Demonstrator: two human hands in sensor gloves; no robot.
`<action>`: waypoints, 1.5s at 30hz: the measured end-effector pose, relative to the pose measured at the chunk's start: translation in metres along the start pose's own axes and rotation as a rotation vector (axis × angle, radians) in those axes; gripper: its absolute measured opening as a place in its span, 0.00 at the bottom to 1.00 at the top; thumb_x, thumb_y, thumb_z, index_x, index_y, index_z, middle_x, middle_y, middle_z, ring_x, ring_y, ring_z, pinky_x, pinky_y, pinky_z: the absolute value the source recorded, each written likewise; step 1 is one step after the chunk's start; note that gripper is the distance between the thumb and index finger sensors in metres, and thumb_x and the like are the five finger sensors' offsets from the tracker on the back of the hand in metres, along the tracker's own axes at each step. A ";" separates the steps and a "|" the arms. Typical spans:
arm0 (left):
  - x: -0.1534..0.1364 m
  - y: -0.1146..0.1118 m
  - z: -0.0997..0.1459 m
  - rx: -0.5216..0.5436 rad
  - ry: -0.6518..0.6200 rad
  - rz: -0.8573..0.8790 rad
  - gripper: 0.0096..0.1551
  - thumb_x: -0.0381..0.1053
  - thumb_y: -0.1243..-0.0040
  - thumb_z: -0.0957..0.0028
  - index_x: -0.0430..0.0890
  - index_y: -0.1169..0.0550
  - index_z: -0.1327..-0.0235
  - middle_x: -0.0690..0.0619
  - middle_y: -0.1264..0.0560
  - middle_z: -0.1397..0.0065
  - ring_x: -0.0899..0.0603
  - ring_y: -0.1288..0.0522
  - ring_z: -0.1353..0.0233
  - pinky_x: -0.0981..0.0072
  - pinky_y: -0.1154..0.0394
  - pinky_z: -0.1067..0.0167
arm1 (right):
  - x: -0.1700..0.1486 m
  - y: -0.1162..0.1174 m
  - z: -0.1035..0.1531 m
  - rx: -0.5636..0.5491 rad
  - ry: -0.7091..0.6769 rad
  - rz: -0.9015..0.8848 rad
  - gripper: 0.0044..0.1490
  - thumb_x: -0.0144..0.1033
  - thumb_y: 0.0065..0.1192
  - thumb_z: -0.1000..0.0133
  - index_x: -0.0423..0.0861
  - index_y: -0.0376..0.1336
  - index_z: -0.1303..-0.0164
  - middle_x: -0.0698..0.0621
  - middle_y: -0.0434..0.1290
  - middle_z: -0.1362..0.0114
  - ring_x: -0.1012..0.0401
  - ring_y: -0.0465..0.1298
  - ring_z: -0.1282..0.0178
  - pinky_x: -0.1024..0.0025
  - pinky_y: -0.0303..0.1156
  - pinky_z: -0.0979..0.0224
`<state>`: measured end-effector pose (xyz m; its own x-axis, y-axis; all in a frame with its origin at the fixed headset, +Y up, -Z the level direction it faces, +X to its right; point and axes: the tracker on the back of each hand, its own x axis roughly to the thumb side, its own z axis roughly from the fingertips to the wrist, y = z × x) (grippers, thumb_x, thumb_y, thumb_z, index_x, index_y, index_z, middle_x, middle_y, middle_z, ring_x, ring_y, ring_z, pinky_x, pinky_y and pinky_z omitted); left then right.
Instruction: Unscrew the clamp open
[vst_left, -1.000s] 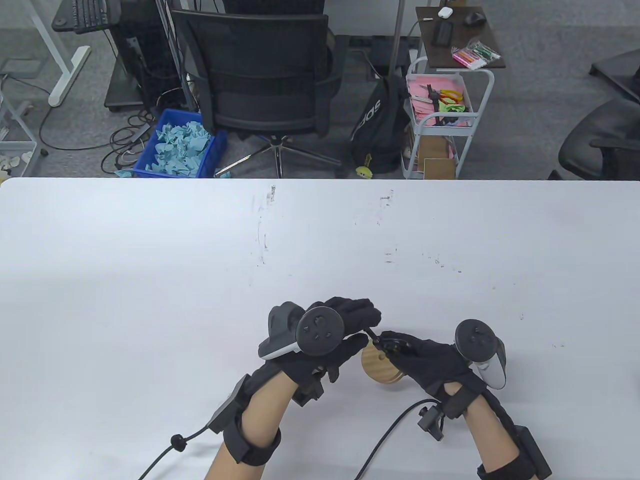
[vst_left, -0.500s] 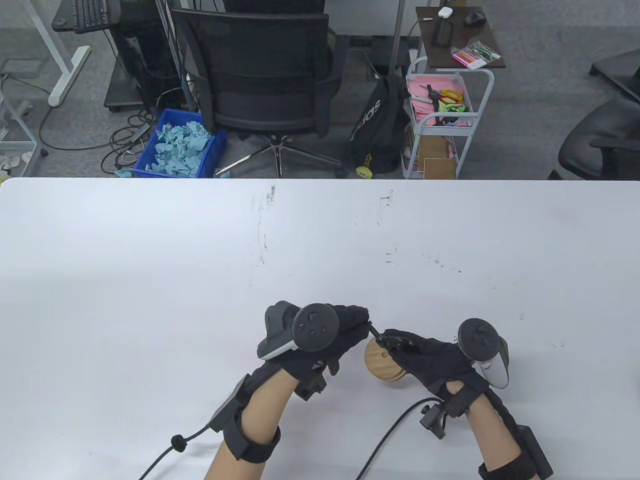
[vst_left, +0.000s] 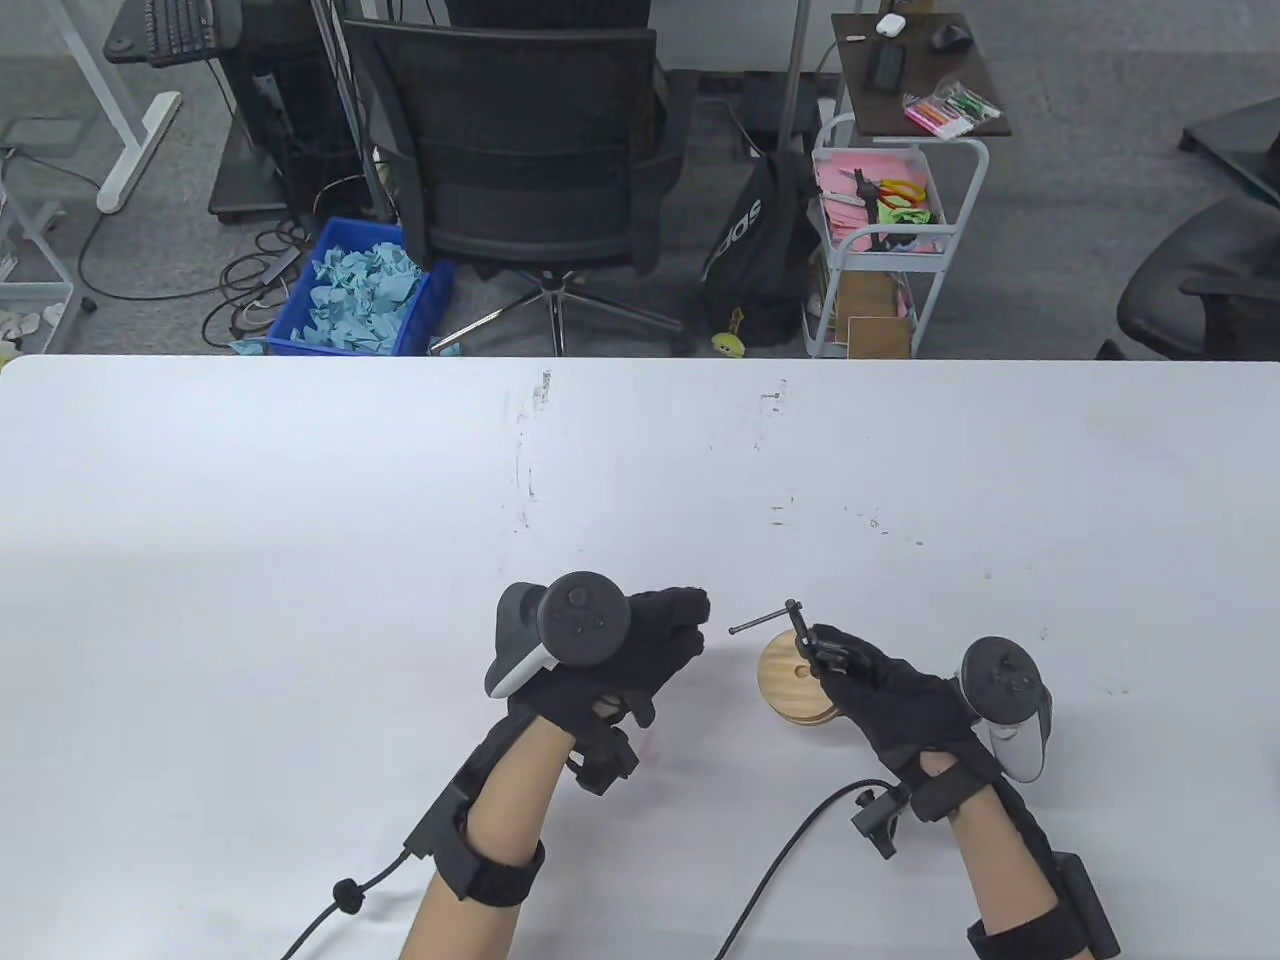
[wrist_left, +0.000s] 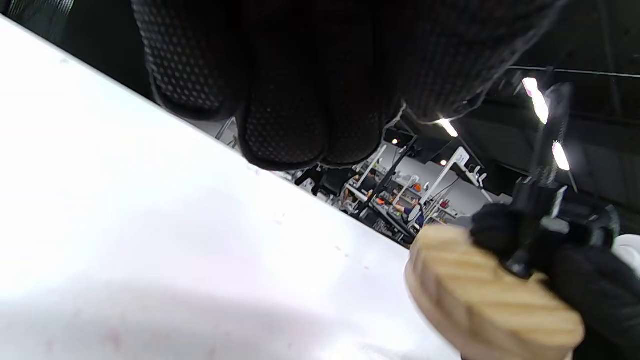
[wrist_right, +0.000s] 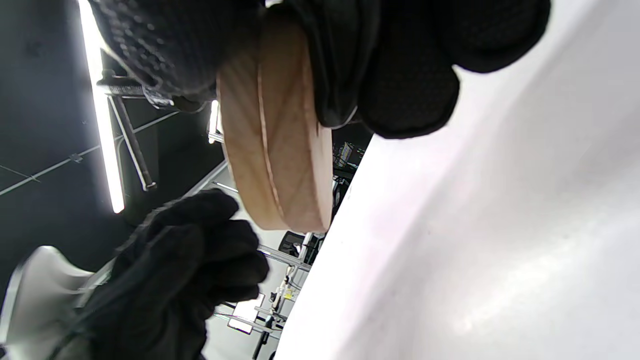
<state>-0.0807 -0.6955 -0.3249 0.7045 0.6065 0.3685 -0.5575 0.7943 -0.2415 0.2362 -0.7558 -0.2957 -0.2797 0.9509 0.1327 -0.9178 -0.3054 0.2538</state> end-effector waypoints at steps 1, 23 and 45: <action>-0.001 -0.004 -0.001 -0.016 0.007 0.012 0.29 0.63 0.34 0.49 0.56 0.22 0.35 0.57 0.16 0.40 0.49 0.13 0.44 0.58 0.18 0.42 | 0.000 0.001 0.000 0.002 -0.007 -0.011 0.31 0.52 0.64 0.50 0.66 0.66 0.34 0.42 0.66 0.34 0.59 0.80 0.49 0.49 0.69 0.41; -0.009 -0.063 -0.014 -0.282 0.101 0.396 0.39 0.70 0.37 0.50 0.51 0.27 0.31 0.54 0.20 0.42 0.54 0.12 0.55 0.65 0.16 0.51 | 0.001 0.034 -0.002 0.142 -0.030 -0.110 0.31 0.50 0.64 0.51 0.66 0.65 0.34 0.42 0.64 0.30 0.56 0.78 0.45 0.47 0.67 0.38; -0.023 -0.058 -0.013 -0.242 0.240 0.250 0.35 0.64 0.38 0.47 0.46 0.27 0.31 0.51 0.18 0.41 0.50 0.09 0.58 0.70 0.14 0.59 | -0.001 0.000 -0.001 -0.022 -0.072 -0.067 0.33 0.52 0.66 0.52 0.57 0.67 0.35 0.47 0.73 0.39 0.62 0.84 0.62 0.53 0.73 0.51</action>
<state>-0.0591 -0.7548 -0.3314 0.6588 0.7500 0.0587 -0.6254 0.5894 -0.5113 0.2357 -0.7570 -0.2969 -0.1977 0.9627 0.1847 -0.9398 -0.2397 0.2435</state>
